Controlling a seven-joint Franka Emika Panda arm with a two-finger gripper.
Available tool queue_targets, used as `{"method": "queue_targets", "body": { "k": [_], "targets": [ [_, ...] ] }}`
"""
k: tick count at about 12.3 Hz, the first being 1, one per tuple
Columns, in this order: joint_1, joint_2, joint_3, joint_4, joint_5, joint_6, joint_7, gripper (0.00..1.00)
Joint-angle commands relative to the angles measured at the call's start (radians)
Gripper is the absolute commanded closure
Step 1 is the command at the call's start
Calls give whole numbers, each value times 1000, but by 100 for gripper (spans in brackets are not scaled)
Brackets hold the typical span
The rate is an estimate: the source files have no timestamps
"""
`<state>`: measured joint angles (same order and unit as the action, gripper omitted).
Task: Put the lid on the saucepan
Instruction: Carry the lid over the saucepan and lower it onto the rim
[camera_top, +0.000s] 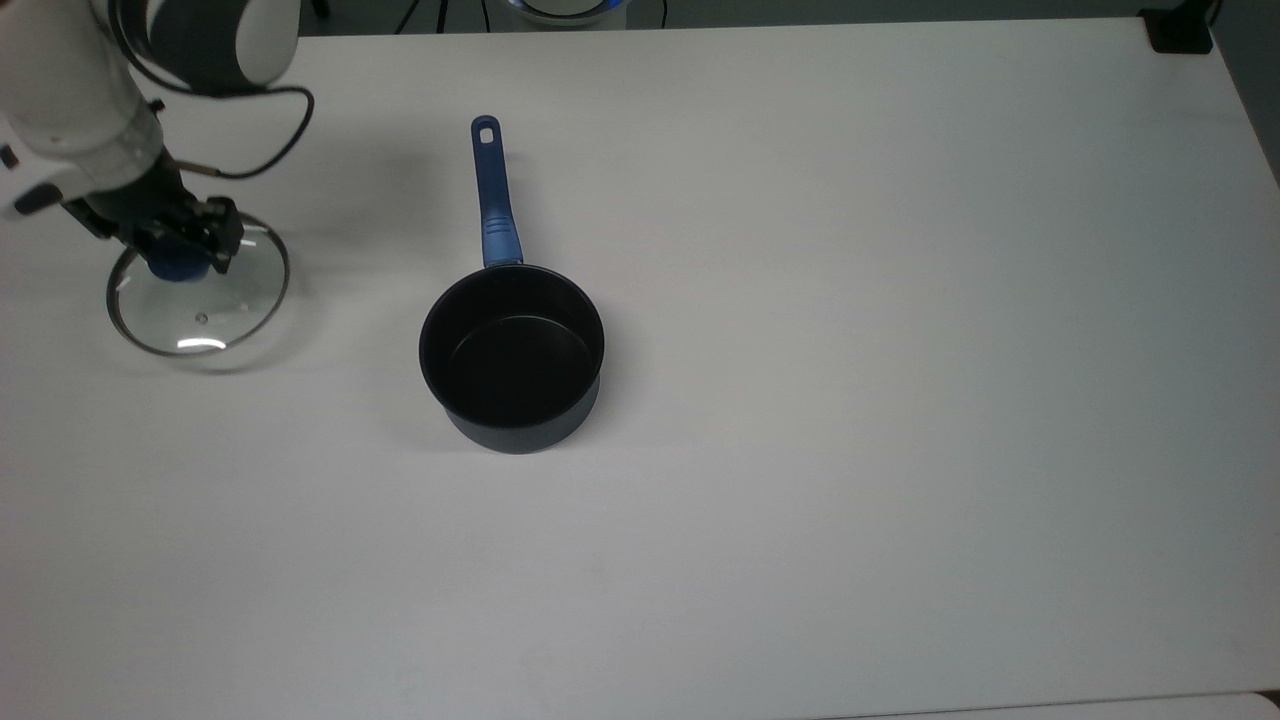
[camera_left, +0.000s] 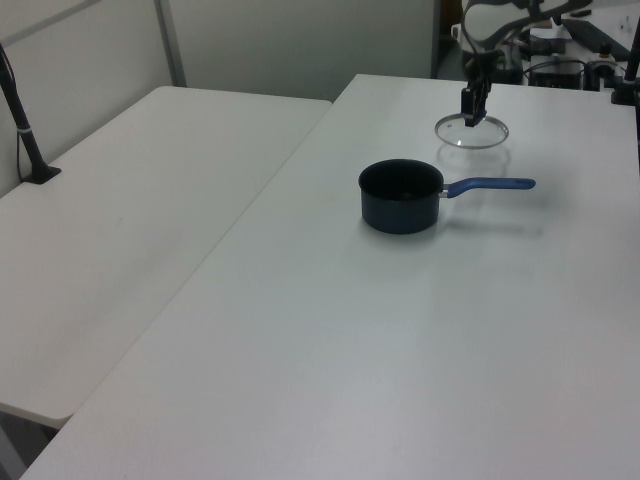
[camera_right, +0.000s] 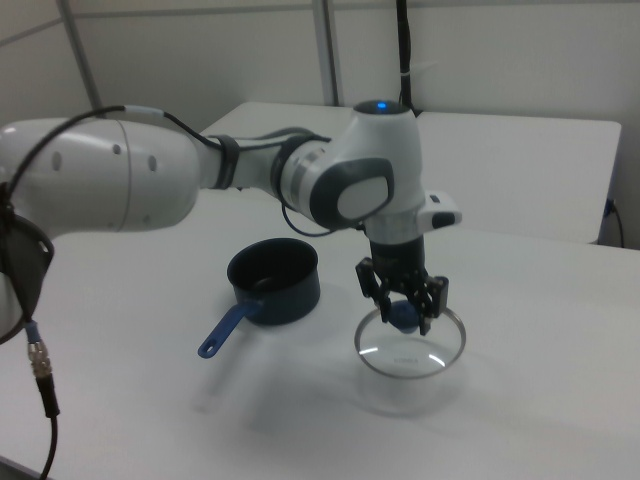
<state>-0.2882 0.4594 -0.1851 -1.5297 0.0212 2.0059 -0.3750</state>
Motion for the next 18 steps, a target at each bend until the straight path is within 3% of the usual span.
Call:
{"method": "queue_targets", "body": {
  "k": [1,3,9,15,18],
  "targets": [
    [9,-53,-2,46,46,-97,17,43],
    [18,-54,0,113,62,-174,57,43],
    [223,-56,-5,169,46,-312,263,43],
    [415,-42,-4,183,8,-302,441,43],
    [455,-19,-4,183,-12,-262,496,43]
  ]
}}
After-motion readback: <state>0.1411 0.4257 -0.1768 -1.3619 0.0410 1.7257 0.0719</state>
